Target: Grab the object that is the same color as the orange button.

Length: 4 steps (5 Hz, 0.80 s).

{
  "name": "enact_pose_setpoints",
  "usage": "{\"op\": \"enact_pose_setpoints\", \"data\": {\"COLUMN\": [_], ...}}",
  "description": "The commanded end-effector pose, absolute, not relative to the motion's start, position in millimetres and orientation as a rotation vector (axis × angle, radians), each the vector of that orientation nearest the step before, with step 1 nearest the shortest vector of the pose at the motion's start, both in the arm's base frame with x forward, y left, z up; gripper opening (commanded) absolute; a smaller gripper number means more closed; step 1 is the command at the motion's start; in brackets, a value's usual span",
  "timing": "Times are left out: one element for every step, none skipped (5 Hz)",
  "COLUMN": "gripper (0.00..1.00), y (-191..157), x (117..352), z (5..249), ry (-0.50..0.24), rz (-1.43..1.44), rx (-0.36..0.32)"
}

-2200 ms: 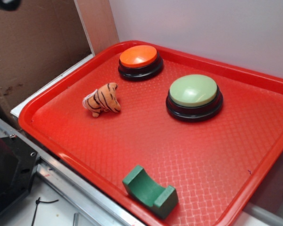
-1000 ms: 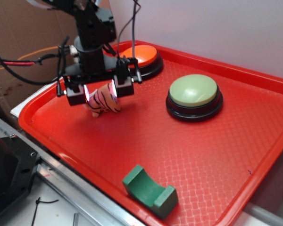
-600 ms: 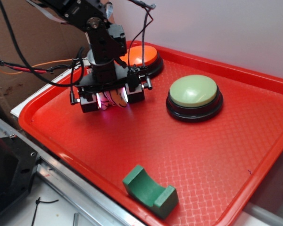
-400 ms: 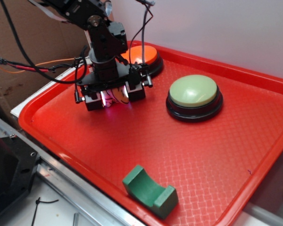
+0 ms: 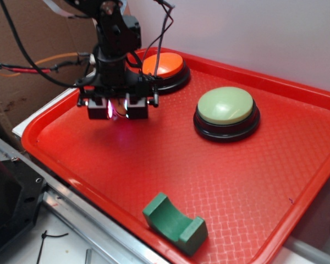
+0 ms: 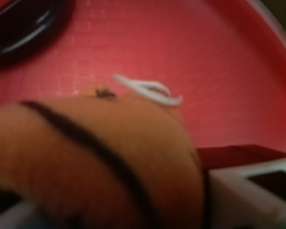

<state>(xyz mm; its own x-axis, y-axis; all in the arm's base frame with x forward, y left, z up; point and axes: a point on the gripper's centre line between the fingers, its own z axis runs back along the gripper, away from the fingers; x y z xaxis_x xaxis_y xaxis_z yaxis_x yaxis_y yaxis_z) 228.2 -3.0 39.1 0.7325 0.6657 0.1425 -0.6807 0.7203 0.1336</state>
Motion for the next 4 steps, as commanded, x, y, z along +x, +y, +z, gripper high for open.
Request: {"op": "enact_pose_setpoints", "data": {"gripper": [0.0,0.0,0.0,0.0], "y": [-23,-30,-27,-22], "x": [220,197,179,175], "z": [131,171,201,204], "ry": [-0.126,-0.139,-0.132,-0.093], "rz": [0.268,0.095,0.036,0.08], "rx": [0.137,0.062,-0.025,-0.077]}}
